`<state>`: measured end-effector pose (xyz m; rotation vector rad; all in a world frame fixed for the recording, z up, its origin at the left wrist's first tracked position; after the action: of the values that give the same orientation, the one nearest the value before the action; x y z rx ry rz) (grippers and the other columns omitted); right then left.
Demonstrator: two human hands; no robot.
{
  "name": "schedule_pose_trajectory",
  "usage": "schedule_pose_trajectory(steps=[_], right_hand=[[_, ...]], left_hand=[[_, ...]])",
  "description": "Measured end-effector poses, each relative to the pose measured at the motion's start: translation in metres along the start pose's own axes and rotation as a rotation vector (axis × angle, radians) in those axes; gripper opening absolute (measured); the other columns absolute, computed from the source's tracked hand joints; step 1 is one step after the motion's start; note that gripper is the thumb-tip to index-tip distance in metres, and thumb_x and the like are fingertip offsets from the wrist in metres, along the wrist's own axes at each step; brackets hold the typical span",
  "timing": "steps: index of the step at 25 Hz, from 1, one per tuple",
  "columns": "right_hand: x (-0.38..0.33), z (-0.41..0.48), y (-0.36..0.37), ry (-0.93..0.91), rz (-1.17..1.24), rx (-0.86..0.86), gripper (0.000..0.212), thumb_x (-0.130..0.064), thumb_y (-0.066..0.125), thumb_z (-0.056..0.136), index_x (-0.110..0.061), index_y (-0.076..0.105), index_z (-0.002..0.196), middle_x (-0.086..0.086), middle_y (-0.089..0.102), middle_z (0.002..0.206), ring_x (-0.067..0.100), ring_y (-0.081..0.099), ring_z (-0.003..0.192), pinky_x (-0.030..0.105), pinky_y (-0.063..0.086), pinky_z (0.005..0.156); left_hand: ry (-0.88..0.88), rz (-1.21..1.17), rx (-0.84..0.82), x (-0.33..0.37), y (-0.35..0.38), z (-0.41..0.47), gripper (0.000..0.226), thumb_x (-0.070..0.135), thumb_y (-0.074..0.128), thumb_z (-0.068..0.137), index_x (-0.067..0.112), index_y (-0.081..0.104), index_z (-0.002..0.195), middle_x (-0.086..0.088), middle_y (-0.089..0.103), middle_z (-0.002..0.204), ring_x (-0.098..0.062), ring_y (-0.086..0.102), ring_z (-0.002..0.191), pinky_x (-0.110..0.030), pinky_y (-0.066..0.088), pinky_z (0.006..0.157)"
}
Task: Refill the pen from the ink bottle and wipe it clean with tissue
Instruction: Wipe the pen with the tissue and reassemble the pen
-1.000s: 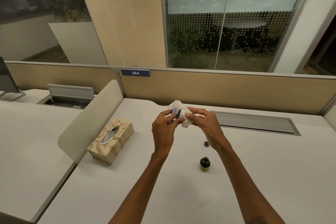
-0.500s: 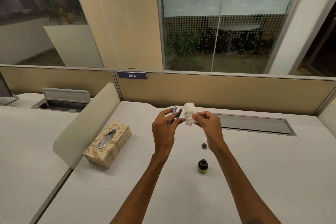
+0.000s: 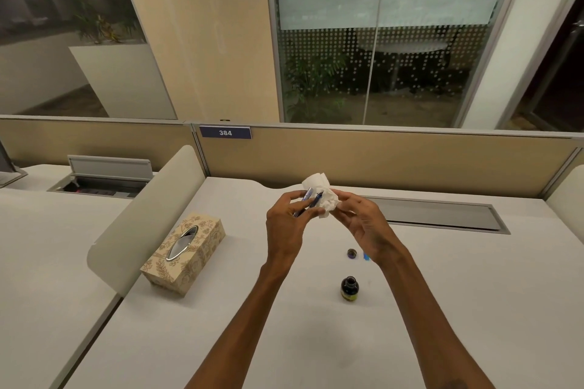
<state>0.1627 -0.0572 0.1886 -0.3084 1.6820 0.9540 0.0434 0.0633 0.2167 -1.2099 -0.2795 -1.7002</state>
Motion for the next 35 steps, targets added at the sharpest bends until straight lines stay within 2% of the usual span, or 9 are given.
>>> schedule_pose_trajectory(steps=[5,10,12,17,19,23,28,31,35], right_hand=[[0.000,-0.003,0.003,-0.081,-0.006,-0.024,0.029,-0.002,0.065,0.087,-0.005,0.065,0.116,0.009,0.075,0.110,0.024,0.070,0.102,0.024,0.057,0.087],[0.005,-0.002,0.004,-0.098,-0.046,-0.040,0.044,-0.006,0.061,0.092,-0.008,0.055,0.136,0.011,0.066,0.130,0.023,0.065,0.116,0.032,0.052,0.100],[0.006,-0.003,0.006,-0.103,-0.020,-0.050,0.045,-0.012,0.063,0.090,-0.007,0.057,0.134,0.012,0.066,0.130,0.025,0.065,0.117,0.034,0.051,0.102],[0.004,-0.002,0.006,-0.156,-0.052,0.018,0.030,-0.012,0.063,0.091,-0.006,0.066,0.120,0.011,0.073,0.115,0.024,0.068,0.106,0.028,0.055,0.091],[0.003,-0.002,0.006,-0.172,-0.081,0.061,0.023,-0.010,0.062,0.093,-0.009,0.068,0.115,0.006,0.075,0.107,0.022,0.069,0.101,0.026,0.056,0.090],[-0.001,-0.002,0.001,-0.202,-0.139,0.138,0.016,-0.011,0.061,0.094,-0.015,0.068,0.108,0.003,0.075,0.103,0.021,0.069,0.101,0.028,0.054,0.096],[-0.003,0.002,-0.001,-0.222,-0.216,0.164,0.016,-0.018,0.063,0.092,-0.016,0.067,0.107,0.007,0.073,0.108,0.027,0.068,0.106,0.037,0.052,0.100],[-0.005,0.001,-0.001,-0.231,-0.197,0.142,0.013,-0.012,0.059,0.095,-0.019,0.065,0.103,0.002,0.073,0.104,0.023,0.067,0.103,0.034,0.053,0.096],[-0.005,0.002,0.001,-0.232,-0.186,0.087,0.017,-0.010,0.055,0.099,-0.018,0.063,0.111,0.003,0.072,0.111,0.020,0.067,0.106,0.030,0.052,0.096]], left_hand=[[0.028,0.013,-0.084,0.007,0.006,0.003,0.034,0.018,0.080,0.080,0.010,0.074,0.113,-0.006,0.072,0.114,-0.011,0.065,0.095,-0.001,0.046,0.076],[0.059,0.029,-0.109,0.015,0.008,0.002,0.035,0.020,0.080,0.080,0.011,0.074,0.113,-0.008,0.071,0.116,-0.009,0.062,0.096,0.000,0.045,0.076],[0.082,0.055,-0.098,0.019,0.007,0.002,0.035,0.021,0.079,0.080,0.010,0.074,0.113,-0.009,0.071,0.115,-0.009,0.062,0.095,0.001,0.045,0.076],[0.143,0.191,-0.109,0.027,0.009,-0.001,0.034,0.020,0.076,0.084,0.007,0.073,0.115,-0.012,0.070,0.117,-0.022,0.068,0.096,0.002,0.039,0.079],[0.168,0.239,-0.150,0.031,0.013,-0.002,0.035,0.018,0.072,0.086,0.005,0.070,0.119,-0.013,0.066,0.124,-0.025,0.069,0.098,-0.004,0.042,0.083],[0.224,0.280,-0.208,0.034,0.020,-0.004,0.033,0.015,0.065,0.093,0.005,0.066,0.124,-0.014,0.061,0.132,-0.028,0.069,0.101,-0.028,0.054,0.086],[0.094,0.213,-0.105,0.025,0.015,-0.004,0.033,0.020,0.068,0.092,0.006,0.068,0.122,-0.014,0.064,0.127,-0.024,0.069,0.101,-0.017,0.048,0.082],[0.131,0.295,-0.174,0.025,0.018,0.002,0.026,0.022,0.067,0.093,0.009,0.073,0.114,-0.009,0.067,0.122,-0.023,0.068,0.098,-0.020,0.049,0.077],[0.090,0.366,-0.345,0.023,0.027,0.012,0.026,0.026,0.057,0.098,0.009,0.076,0.105,-0.006,0.064,0.126,-0.021,0.064,0.100,-0.027,0.048,0.076]])
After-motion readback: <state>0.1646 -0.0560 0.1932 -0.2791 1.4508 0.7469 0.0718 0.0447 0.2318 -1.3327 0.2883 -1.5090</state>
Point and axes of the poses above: each hand's wrist, its own z-axis towards the middle knuckle, its own y-axis out of the palm, x = y × z, the point moved 7 cm from there along z, towards the middle knuckle
